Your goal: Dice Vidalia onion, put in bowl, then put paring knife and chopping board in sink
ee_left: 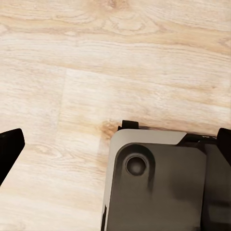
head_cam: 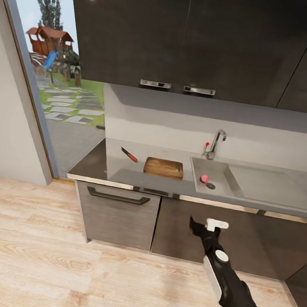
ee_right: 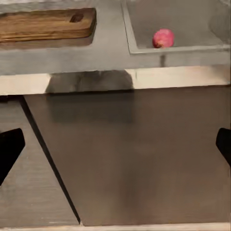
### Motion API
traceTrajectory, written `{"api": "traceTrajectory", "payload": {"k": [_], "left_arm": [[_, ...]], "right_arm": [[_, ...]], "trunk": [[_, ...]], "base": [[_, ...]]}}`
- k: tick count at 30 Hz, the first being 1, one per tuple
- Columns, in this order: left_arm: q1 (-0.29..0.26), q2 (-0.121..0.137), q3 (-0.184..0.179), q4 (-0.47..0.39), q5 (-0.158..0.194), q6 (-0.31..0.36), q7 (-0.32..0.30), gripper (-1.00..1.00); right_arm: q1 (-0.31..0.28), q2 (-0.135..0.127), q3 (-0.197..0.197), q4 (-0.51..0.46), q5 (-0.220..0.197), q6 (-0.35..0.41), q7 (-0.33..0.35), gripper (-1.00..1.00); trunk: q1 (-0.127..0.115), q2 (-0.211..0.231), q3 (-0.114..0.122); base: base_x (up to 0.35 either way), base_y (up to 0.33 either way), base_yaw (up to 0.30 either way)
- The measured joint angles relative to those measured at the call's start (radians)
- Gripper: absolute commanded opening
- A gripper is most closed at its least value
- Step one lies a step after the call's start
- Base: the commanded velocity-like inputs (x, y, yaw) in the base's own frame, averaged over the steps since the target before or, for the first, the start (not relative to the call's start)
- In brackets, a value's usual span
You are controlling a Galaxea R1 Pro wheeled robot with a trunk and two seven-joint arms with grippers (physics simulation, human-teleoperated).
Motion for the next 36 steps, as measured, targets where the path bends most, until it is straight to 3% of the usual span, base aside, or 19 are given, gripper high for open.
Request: {"api": "traceTrajectory", "payload": {"k": [2,5,7,10,12,18,21,25,36], "left_arm": [[0.0,0.001,0.0,0.0,0.0,0.0,0.0,1.0],[0.0,0.001,0.0,0.0,0.0,0.0,0.0,1.0],[0.0,0.001,0.0,-0.001,0.0,0.0,0.0,1.0],[0.0,0.002,0.001,0.0,0.0,0.0,0.0,1.0],[0.0,0.002,0.001,0.0,0.0,0.0,0.0,1.0],[0.0,0.002,0.001,0.0,0.0,0.0,0.0,1.0],[0.0,0.001,0.001,0.0,0.0,0.0,0.0,1.0],[0.0,0.001,0.001,0.0,0.0,0.0,0.0,1.0],[0.0,0.001,0.001,0.002,0.0,0.001,0.0,1.0]], "right_arm": [[0.0,0.001,0.003,-0.11,0.034,0.013,-0.002,1.0],[0.002,0.001,0.003,-0.183,0.074,0.017,-0.002,1.0],[0.069,0.002,0.004,-0.303,0.103,0.017,-0.003,1.0],[0.15,0.002,0.005,-0.433,0.11,0.018,-0.004,1.0],[0.183,0.002,0.005,-0.483,0.111,0.019,-0.004,1.0],[0.357,0.002,0.005,-0.652,0.114,0.011,-0.005,1.0],[0.413,0.002,0.005,-0.675,0.114,-0.011,-0.005,1.0],[0.51,0.002,0.005,-0.689,0.114,-0.118,-0.006,1.0],[0.698,0.002,0.006,-0.691,0.113,-0.296,-0.007,1.0]], "trunk": [[0.0,0.0,0.0],[0.0,0.0,0.0],[0.0,0.0,0.0],[0.0,0.0,0.0],[0.0,0.0,0.0],[0.0,0.0,0.0],[0.0,0.0,0.0],[0.0,0.0,0.0],[0.0,0.0,0.0]], "base": [[0.0,0.0,0.0],[0.0,0.0,0.0],[0.0,0.0,0.0],[0.0,0.0,0.0],[0.0,0.0,0.0],[0.0,0.0,0.0],[0.0,0.0,0.0],[0.0,0.0,0.0],[0.0,0.0,0.0]]}}
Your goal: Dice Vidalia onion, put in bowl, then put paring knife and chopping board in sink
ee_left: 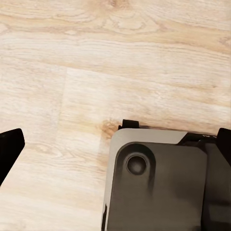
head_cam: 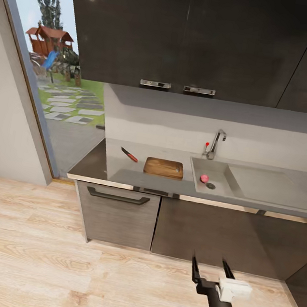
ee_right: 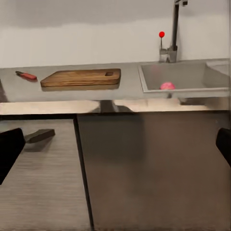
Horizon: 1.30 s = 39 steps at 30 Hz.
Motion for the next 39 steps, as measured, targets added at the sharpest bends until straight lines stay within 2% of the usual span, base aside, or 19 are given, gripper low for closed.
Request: {"api": "traceTrajectory", "payload": {"k": [3,8,12,13,17,18,21,23,28,34,39], "left_arm": [[0.0,0.0,0.0,0.0,0.0,0.0,0.0,1.0],[0.0,-0.001,0.0,0.0,0.0,-0.001,0.0,1.0],[0.0,-0.001,0.0,0.001,0.0,-0.001,0.0,1.0],[0.0,-0.002,0.0,0.002,0.0,-0.001,0.0,1.0],[0.0,-0.004,-0.001,0.002,0.0,-0.001,0.0,1.0],[0.0,-0.005,-0.001,0.002,0.0,0.0,0.0,1.0],[0.0,-0.005,-0.001,0.003,0.0,0.0,0.0,1.0],[0.0,-0.006,-0.001,0.003,0.0,0.0,0.0,1.0],[0.0,-0.008,-0.003,0.019,-0.001,0.001,0.0,1.0],[0.0,-0.008,-0.003,0.025,-0.001,0.002,0.0,1.0],[0.0,-0.01,-0.003,-0.004,0.0,0.004,0.002,1.0]], "right_arm": [[0.058,0.0,-0.001,0.001,0.0,-0.044,0.0,1.0],[0.119,0.0,-0.001,0.021,-0.001,-0.111,0.0,1.0],[0.133,0.003,-0.01,0.181,-0.004,-0.124,-0.001,1.0],[0.134,0.003,-0.012,0.251,-0.006,-0.125,0.0,1.0],[0.135,0.002,-0.013,0.36,-0.008,-0.126,0.002,1.0],[0.136,0.003,-0.014,0.435,-0.01,-0.123,0.003,1.0],[0.136,0.007,-0.014,0.514,-0.011,-0.121,0.003,1.0],[0.136,0.021,-0.014,0.561,-0.011,-0.12,0.003,1.0],[0.135,0.039,-0.015,0.598,-0.01,-0.11,0.001,1.0],[0.129,0.041,-0.015,0.642,-0.01,-0.049,0.002,1.0],[0.126,0.041,-0.015,0.651,-0.011,-0.039,0.002,1.0]], "trunk": [[0.0,0.0,0.0],[0.0,0.0,0.0],[0.0,0.0,0.0],[0.0,0.0,0.0],[0.0,0.0,0.0],[0.0,0.0,0.0],[0.0,0.0,0.0],[0.0,0.0,0.0],[0.0,0.0,0.0],[0.0,0.0,0.0],[0.0,0.0,0.0]], "base": [[0.0,0.0,0.0],[0.0,0.0,0.0],[0.0,0.0,0.0],[0.0,0.0,0.0],[0.0,0.0,0.0],[0.0,0.0,0.0],[0.0,0.0,0.0],[0.0,0.0,0.0],[0.0,0.0,0.0],[0.0,0.0,0.0],[0.0,0.0,0.0]]}}
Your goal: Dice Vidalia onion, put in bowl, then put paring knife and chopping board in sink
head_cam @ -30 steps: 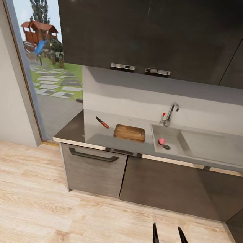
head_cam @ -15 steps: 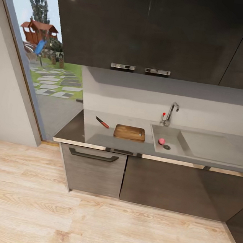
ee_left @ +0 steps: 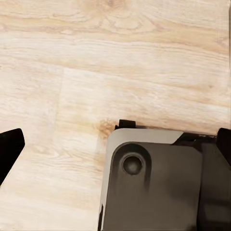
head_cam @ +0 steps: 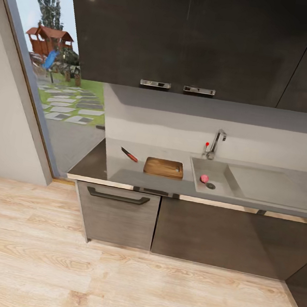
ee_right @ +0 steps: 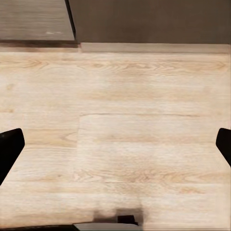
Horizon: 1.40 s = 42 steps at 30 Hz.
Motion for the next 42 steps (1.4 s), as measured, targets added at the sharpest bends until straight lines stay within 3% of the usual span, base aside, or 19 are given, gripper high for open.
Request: {"api": "traceTrajectory", "payload": {"k": [4,7,9,10,13,16,19,24,30,35,37,40,42], "left_arm": [[0.0,-0.008,0.0,-0.114,-0.001,0.047,0.001,1.0],[0.0,-0.012,0.0,-0.227,-0.001,0.191,0.001,1.0],[0.0,-0.014,-0.001,-0.371,-0.001,0.334,0.001,1.0],[0.0,-0.014,-0.002,-0.438,-0.001,0.373,0.001,1.0],[0.0,-0.017,-0.005,-0.569,-0.001,0.417,0.001,1.0],[0.001,-0.026,-0.008,-0.79,0.0,0.445,0.002,1.0],[0.002,-0.025,-0.008,-0.905,0.001,0.472,0.002,1.0],[0.007,-0.021,-0.01,-0.998,0.001,0.518,-0.001,1.0],[0.036,-0.017,-0.011,-1.021,0.002,0.507,-0.004,1.0],[0.115,-0.016,-0.012,-1.019,0.002,0.361,-0.005,1.0],[0.191,-0.016,-0.012,-1.019,0.002,0.269,-0.005,1.0],[0.232,-0.016,-0.012,-1.018,0.002,0.231,-0.005,1.0],[0.287,-0.016,-0.013,-1.02,0.002,0.156,-0.005,1.0]], "right_arm": [[0.0,-0.001,0.0,0.001,0.0,0.002,0.0,1.0],[-0.001,0.0,0.0,0.002,0.0,0.003,0.0,1.0],[-0.001,0.0,0.0,0.002,0.0,0.003,0.0,1.0],[-0.001,0.0,0.0,0.003,0.0,0.003,0.0,1.0],[-0.001,0.0,0.0,0.003,0.0,0.003,0.0,1.0],[-0.001,0.0,0.0,0.003,0.0,0.003,0.0,1.0],[-0.001,0.0,0.0,0.003,0.0,0.003,0.0,1.0],[-0.001,0.0,0.0,0.003,0.0,0.003,0.0,1.0],[-0.001,0.0,0.0,0.005,0.001,0.003,0.0,1.0],[-0.001,0.0,0.0,0.011,0.001,0.004,0.0,1.0],[-0.001,0.0,0.0,0.015,0.001,0.004,0.0,1.0],[-0.001,0.0,0.0,0.016,0.001,0.004,0.0,1.0],[-0.001,-0.001,0.0,0.017,0.001,0.004,0.0,1.0]], "trunk": [[0.0,0.0,0.0],[0.0,0.0,0.0],[0.0,0.0,0.0],[0.0,0.0,0.0],[0.0,0.0,0.0],[0.0,0.0,0.0],[0.0,0.0,0.0],[0.0,0.0,0.0],[0.0,0.0,0.0],[0.0,0.0,0.0],[0.0,0.0,0.0],[0.0,0.0,0.0],[0.0,0.0,0.0]], "base": [[0.0,0.0,0.0],[0.0,0.0,0.0],[0.0,0.0,0.0],[0.0,0.0,0.0],[0.0,0.0,0.0],[0.0,0.0,0.0],[0.0,0.0,0.0],[0.0,0.0,0.0],[0.0,0.0,0.0],[0.0,0.0,0.0],[0.0,0.0,0.0],[0.0,0.0,0.0],[0.0,0.0,0.0]]}}
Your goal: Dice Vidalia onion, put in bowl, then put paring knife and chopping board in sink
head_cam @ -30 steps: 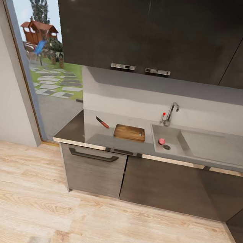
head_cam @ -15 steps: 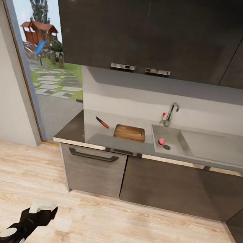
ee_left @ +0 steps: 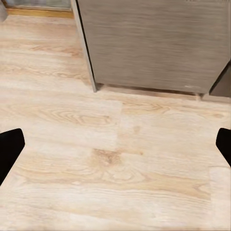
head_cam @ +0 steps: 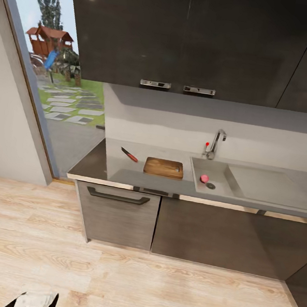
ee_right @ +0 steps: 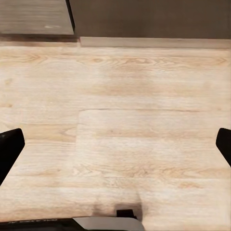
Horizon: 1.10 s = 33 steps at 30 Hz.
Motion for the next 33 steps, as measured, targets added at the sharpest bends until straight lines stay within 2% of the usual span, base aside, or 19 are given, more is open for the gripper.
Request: {"api": "traceTrajectory", "payload": {"k": [2,4,10,13,15,18,20,24,30,33], "left_arm": [[0.043,0.0,0.0,-0.001,0.0,-0.061,0.0,1.0],[0.061,-0.001,0.0,0.012,0.001,-0.079,0.001,1.0],[0.077,-0.006,0.001,0.118,0.001,-0.087,0.001,1.0],[0.079,-0.014,0.003,0.219,0.001,-0.09,0.002,1.0],[0.079,-0.019,0.003,0.28,0.001,-0.094,0.002,1.0],[0.078,-0.023,0.004,0.391,-0.002,-0.1,0.002,1.0],[0.078,-0.025,0.004,0.434,-0.003,-0.102,0.002,1.0],[0.078,-0.023,0.004,0.471,-0.002,-0.121,0.001,1.0],[0.078,-0.021,0.005,0.519,-0.003,-0.203,0.0,1.0],[0.078,-0.021,0.005,0.524,-0.002,-0.213,0.0,1.0]], "right_arm": [[0.0,0.0,0.0,0.0,0.0,0.0,0.0,1.0],[0.0,0.0,0.0,0.0,0.0,-0.001,0.0,1.0],[0.0,0.0,0.0,-0.001,-0.001,-0.005,0.0,1.0],[0.0,-0.004,-0.003,-0.001,-0.002,-0.008,0.0,1.0],[0.0,-0.006,-0.014,-0.002,-0.004,-0.009,0.0,1.0],[0.0,-0.008,-0.067,-0.006,-0.006,-0.011,-0.003,1.0],[0.0,-0.009,-0.097,-0.009,-0.006,-0.017,-0.005,1.0],[0.0,-0.007,-0.117,-0.01,-0.006,-0.033,-0.005,1.0],[0.0,-0.003,-0.121,-0.011,-0.006,-0.038,-0.004,1.0],[0.0,-0.002,-0.121,-0.011,-0.007,-0.038,-0.004,1.0]], "trunk": [[0.0,0.0,0.0],[0.0,0.0,0.0],[0.0,0.0,0.0],[0.0,0.0,0.0],[0.0,0.0,0.0],[0.0,0.0,0.0],[0.0,0.0,0.0],[0.0,0.0,0.0],[0.0,0.0,0.0],[0.0,0.0,0.001]], "base": [[0.0,0.0,0.0],[0.0,0.0,0.0],[0.0,0.0,0.0],[0.0,0.0,0.0],[0.0,0.0,0.0],[0.0,0.0,0.0],[0.0,0.0,0.0],[0.0,0.0,0.0],[0.0,0.0,-0.009],[0.0,0.0,-0.139]]}}
